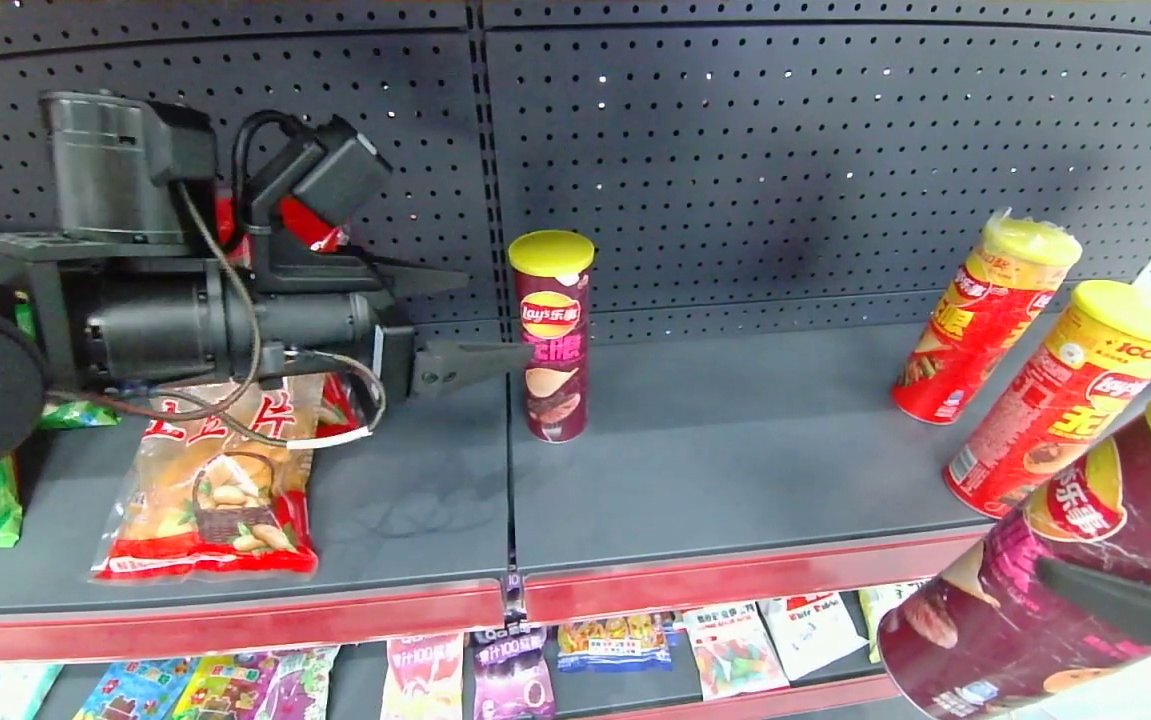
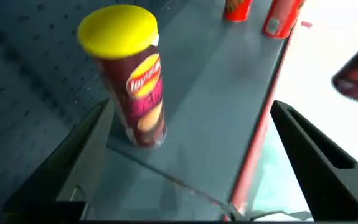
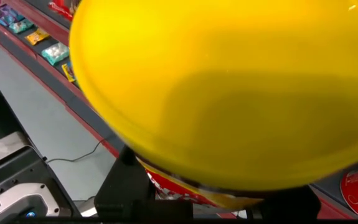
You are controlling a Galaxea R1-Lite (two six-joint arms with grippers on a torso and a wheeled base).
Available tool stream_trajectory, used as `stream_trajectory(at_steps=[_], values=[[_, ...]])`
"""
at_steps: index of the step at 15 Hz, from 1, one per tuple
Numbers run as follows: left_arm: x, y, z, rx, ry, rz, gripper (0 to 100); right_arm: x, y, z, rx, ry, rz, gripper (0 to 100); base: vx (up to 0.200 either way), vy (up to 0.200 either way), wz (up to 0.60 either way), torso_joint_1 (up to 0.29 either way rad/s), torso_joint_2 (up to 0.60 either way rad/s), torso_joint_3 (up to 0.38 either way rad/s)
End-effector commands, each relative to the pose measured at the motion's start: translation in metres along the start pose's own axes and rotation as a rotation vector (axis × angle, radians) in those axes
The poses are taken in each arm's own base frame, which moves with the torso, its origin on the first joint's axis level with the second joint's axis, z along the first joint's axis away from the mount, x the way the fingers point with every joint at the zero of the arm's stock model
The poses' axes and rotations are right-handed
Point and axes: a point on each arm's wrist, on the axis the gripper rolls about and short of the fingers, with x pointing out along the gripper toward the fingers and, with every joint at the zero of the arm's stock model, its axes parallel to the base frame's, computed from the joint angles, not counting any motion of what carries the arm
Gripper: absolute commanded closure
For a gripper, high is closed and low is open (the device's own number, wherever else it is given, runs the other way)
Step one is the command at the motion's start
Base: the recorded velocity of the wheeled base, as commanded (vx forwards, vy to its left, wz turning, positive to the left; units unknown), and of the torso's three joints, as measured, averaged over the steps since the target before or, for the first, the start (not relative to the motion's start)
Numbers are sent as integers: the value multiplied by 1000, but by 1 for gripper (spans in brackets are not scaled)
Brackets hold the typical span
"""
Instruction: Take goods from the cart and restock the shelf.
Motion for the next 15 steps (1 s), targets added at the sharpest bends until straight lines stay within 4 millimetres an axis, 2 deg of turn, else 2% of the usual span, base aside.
stream_trajectory(at_steps=[1, 3, 5, 12, 15], values=[[21, 14, -17, -28, 50, 2, 0, 1, -1, 2, 7, 0, 0, 100, 0, 0, 0, 0, 0, 0], [18, 26, -22, -42, 59, 38, 0, 2, -1, 4, 22, -4, -2, 100, 0, 0, 0, 0, 0, 0], [23, 42, -26, -28, 56, 59, 0, 4, -2, 3, 26, 3, 0, 100, 0, 0, 0, 0, 0, 0], [67, 75, -27, 0, -14, -58, 0, 10, -5, 5, 32, 19, 1, 100, 0, 0, 0, 0, 0, 0], [77, 81, -25, 10, -34, -85, 0, 12, -5, 5, 34, 25, 0, 100, 0, 0, 0, 0, 0, 0]])
